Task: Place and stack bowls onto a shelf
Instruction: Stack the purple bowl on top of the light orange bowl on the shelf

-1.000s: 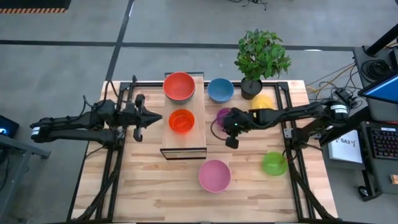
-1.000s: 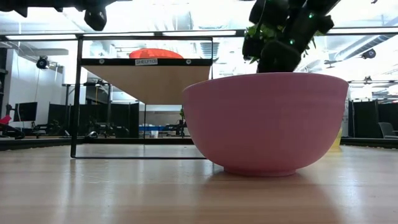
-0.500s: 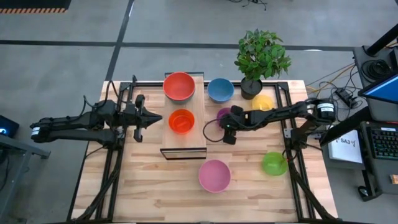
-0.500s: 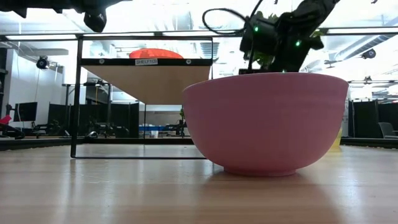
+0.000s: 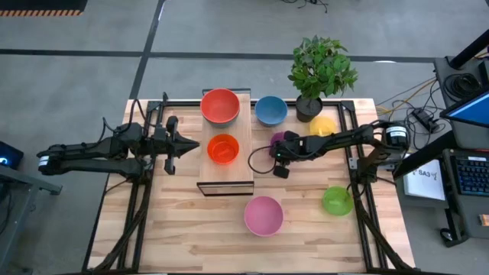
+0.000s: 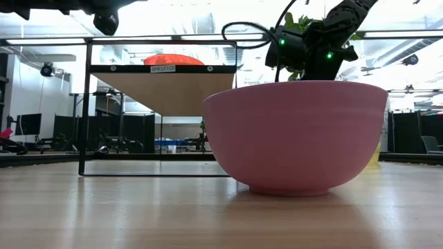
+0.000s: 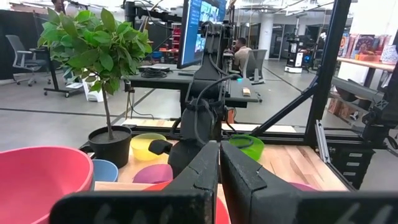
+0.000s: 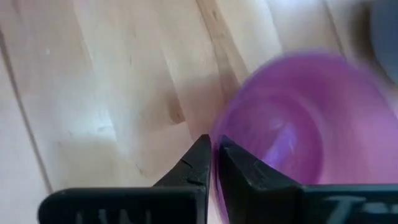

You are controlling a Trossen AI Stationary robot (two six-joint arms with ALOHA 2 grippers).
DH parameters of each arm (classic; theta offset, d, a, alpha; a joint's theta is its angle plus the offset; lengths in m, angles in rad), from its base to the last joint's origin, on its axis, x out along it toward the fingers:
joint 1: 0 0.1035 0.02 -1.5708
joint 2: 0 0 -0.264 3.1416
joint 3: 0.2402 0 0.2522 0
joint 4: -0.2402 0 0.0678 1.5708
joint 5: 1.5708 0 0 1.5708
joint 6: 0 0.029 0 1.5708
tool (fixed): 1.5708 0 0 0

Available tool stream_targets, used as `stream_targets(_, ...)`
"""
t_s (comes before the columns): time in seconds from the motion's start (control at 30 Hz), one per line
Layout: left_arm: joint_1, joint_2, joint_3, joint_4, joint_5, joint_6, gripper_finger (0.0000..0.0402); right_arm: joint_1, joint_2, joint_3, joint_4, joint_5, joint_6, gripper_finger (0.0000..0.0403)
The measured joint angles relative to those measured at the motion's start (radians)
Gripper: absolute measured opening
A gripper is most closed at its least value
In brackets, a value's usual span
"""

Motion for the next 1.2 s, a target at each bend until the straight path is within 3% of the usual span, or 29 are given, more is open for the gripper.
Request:
stream_targets(0.17, 0.0, 0.0, 0.0, 0.0, 0.001, 0.01, 0.0, 0.011, -0.078, 0.004, -0.032, -0.011, 0.052, 0.0009)
stream_targets(0.37, 0.0, 0.001, 0.0, 0.0, 0.002, 0.018, 0.0, 0.074, -0.196, 0.101, -0.092, -0.003, 0.09, 0.0009)
stream_targets(0.53, 0.0, 0.003, 0.0, 0.0, 0.002, 0.025, 0.0, 0.153, -0.229, 0.23, -0.1, 0.084, 0.072, 0.0009)
stream_targets(0.77, 0.0, 0.003, 0.0, 0.0, 0.002, 0.029, 0.0, 0.218, -0.119, 0.455, -0.176, 0.123, -0.022, 0.0009)
stream_targets(1.2, 0.0, 0.0, 0.0, -0.006, 0.002, 0.036, 0.0, 0.223, 0.158, 0.876, -0.368, 0.099, -0.239, 0.0009)
